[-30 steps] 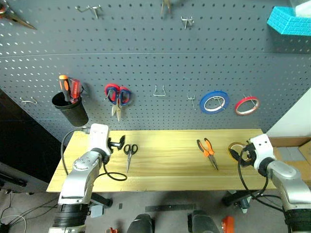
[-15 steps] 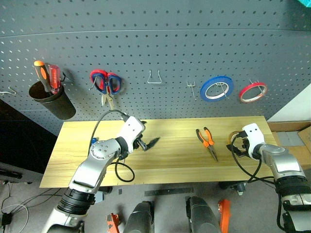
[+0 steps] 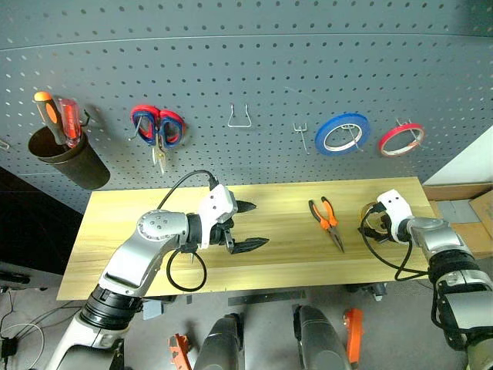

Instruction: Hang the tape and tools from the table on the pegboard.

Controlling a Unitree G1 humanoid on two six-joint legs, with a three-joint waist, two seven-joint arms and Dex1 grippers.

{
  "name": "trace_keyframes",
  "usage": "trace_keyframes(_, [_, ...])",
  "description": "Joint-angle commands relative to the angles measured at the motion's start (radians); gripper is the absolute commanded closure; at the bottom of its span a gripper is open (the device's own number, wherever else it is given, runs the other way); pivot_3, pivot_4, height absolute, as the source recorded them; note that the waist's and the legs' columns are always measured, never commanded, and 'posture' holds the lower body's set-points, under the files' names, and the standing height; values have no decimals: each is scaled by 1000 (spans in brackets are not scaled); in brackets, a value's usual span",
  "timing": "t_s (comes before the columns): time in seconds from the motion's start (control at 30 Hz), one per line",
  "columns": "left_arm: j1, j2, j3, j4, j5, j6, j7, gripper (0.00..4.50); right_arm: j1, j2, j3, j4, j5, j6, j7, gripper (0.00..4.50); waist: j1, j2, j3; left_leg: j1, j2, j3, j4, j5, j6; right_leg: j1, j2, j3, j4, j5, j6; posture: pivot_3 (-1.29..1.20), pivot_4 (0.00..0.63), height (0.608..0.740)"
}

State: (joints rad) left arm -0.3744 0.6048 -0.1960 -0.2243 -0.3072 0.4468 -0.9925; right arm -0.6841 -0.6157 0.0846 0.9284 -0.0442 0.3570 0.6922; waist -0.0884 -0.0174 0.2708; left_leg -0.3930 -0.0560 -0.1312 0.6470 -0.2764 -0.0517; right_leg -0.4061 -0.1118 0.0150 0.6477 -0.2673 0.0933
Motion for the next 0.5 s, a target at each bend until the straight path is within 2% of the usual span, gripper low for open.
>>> trace_keyframes(0.03, [-15,9,-16,-19,13,-32,-21,3,-11,-5,39,70,-46,-25,35,277,0,0,0,0,0,0,0,0,0,0,0,0,0,0,0,-116,298,740])
trace_keyframes(0.13, [-18,9,-16,-18,19,-38,-22,0,-21,-2,56,105,-67,-44,46,939,0,0,0,0,0,0,1,0,0,0,0,0,1,0,0,-112,294,740])
trace_keyframes(0.47, [-11,21,2,-17,25,-46,-28,0,7,17,64,117,-78,-54,54,4211,1,-2,-1,0,0,-1,5,0,0,2,0,0,1,1,1,-116,283,740])
trace_keyframes(0.5, [-9,21,8,-18,21,-45,-26,0,18,14,53,97,-74,-71,31,4373,2,-3,-2,0,0,-1,5,0,0,2,0,0,1,1,1,-114,281,740])
